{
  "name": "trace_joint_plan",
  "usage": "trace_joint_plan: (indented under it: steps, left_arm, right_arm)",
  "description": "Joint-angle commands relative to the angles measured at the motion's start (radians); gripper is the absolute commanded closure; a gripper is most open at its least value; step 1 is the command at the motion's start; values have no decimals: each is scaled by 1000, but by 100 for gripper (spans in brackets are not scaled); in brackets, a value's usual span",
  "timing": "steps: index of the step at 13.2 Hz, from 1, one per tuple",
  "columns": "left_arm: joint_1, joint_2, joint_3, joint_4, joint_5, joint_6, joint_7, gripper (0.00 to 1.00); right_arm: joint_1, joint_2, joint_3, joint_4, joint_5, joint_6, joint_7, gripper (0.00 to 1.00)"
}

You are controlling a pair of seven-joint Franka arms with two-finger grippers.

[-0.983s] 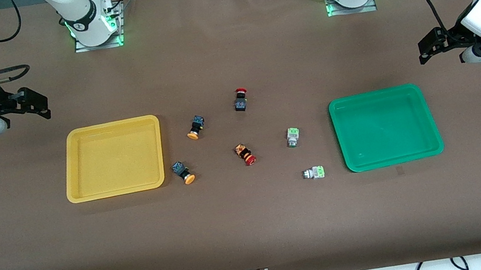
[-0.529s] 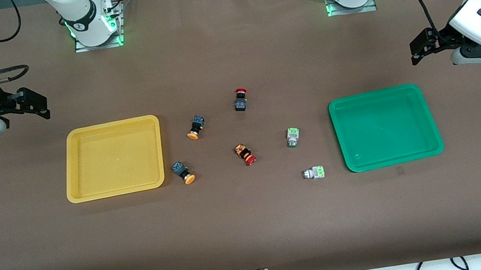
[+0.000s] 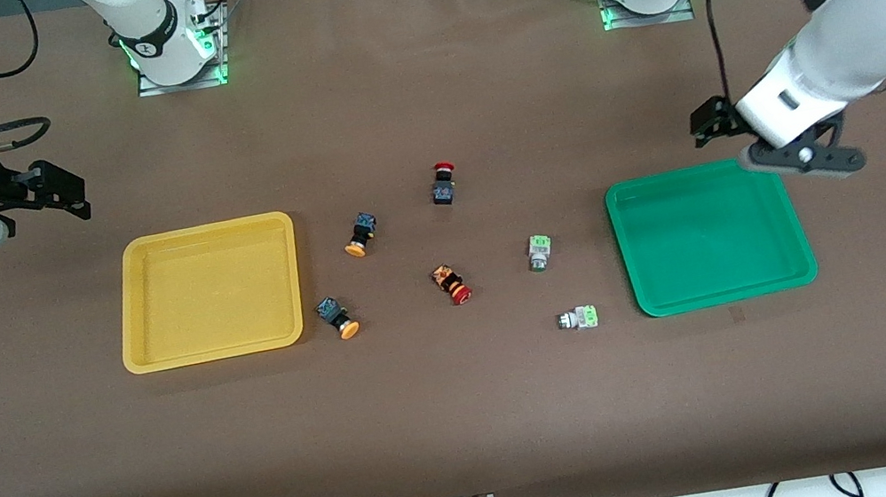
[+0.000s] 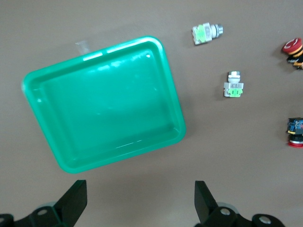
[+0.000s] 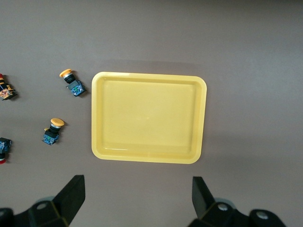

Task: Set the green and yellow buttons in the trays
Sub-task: 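Grasp a green button with the left gripper while the right gripper reaches a yellow button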

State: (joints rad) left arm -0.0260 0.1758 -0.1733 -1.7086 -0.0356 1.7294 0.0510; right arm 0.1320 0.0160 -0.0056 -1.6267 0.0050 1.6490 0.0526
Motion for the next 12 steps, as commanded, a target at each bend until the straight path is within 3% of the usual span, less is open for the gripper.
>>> trace_joint_plan:
  steps: [1,3,6,9,12]
  left_arm:
    - [-20,236,-23,217,6,-14,80,0]
    - [-35,361,-23,280,3,95,296,0]
    - [-72,453,-34,282,8,232,610,0]
    - [-159,525,-34,274,170,381,708,0]
    - [-199,592,-34,276,284,519,727,0]
  right_arm:
    - [-12,6,-7,22,-5,-11,7,0]
    - [-8,36,-13,22,1,-9,6,0]
    - [23,117,-1,22,-6,-3,-11,0]
    - [95,217,1,21,-17,20,3,0]
    - [196,350,2,16,3,184,7,0]
